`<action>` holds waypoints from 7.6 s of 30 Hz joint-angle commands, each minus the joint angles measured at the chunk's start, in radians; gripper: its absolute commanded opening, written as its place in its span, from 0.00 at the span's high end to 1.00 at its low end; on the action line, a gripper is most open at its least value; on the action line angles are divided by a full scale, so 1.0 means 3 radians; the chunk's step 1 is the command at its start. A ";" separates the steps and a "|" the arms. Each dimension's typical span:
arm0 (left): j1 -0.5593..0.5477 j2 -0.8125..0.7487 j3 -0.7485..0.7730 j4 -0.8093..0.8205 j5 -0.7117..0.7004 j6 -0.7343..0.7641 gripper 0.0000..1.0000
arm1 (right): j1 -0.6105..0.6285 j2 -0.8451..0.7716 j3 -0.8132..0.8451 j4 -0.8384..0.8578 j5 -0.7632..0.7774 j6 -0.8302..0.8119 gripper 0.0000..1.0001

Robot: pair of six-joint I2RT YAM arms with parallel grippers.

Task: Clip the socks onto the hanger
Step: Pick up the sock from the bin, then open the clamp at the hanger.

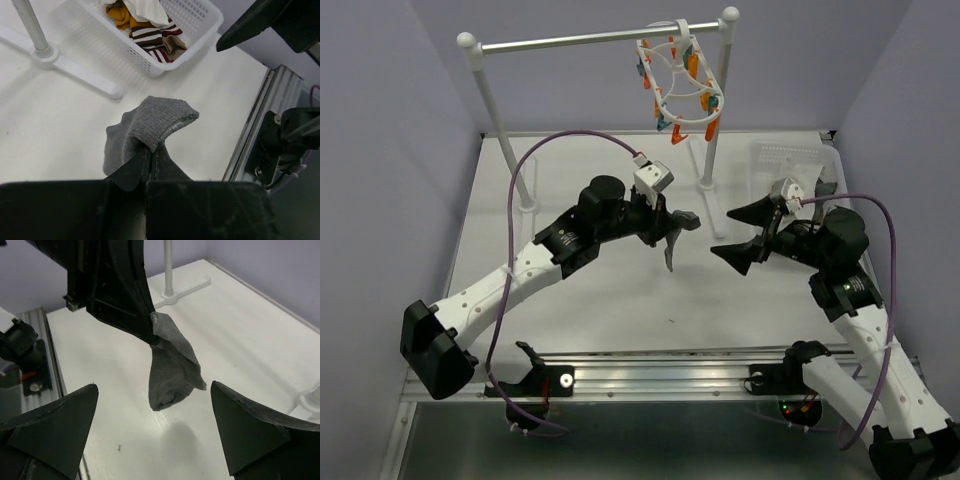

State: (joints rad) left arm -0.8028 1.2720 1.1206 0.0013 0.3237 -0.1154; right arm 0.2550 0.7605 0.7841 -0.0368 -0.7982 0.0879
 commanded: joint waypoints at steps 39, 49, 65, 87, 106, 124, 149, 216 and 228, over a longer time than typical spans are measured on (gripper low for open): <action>0.0002 0.0147 0.0366 -0.0628 0.1125 -0.0111 1.00 | 0.0152 0.1142 0.0705 -0.0327 -0.1066 -0.1709 0.27; -0.0003 0.0290 0.0575 -0.0807 0.1196 -0.0014 1.00 | 0.0213 0.1193 0.0725 -0.0383 -0.1276 -0.1669 0.32; -0.0003 0.0382 0.0657 -0.0909 0.1238 0.0083 1.00 | 0.0249 0.1213 0.0792 -0.0552 -0.1210 -0.1786 0.92; 0.0012 -0.0548 0.0299 -0.0383 -0.1209 -0.0403 0.01 | 0.0249 0.1714 0.1660 -0.0895 0.0754 0.0095 0.99; 0.0017 0.0106 0.0422 0.0277 0.0041 0.0773 0.01 | 0.0249 0.1581 0.1666 -0.0711 -0.0110 0.0198 0.99; 0.0058 -0.0052 0.0386 0.0261 -0.0169 0.0850 1.00 | 0.0249 0.1469 0.1559 -0.0808 -0.0274 -0.0114 0.99; 0.0502 0.0810 0.1454 0.0144 -0.0267 0.1290 0.01 | 0.0249 0.2026 0.1830 -0.0680 0.0523 0.0009 0.99; 0.1019 0.1190 0.1925 0.0051 0.1968 0.1852 0.01 | 0.0249 0.1949 0.1528 -0.0649 0.0682 -0.0022 0.99; 0.0953 0.1175 0.1910 0.0241 0.1912 0.1663 0.01 | 0.0249 0.1970 0.1538 -0.0649 0.0667 -0.0027 0.99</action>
State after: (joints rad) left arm -0.5026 1.6463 1.6505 -0.0181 0.8967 0.4198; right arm 0.3225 1.3800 1.2442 -0.2768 -0.5980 0.0963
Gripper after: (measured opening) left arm 0.990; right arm 0.033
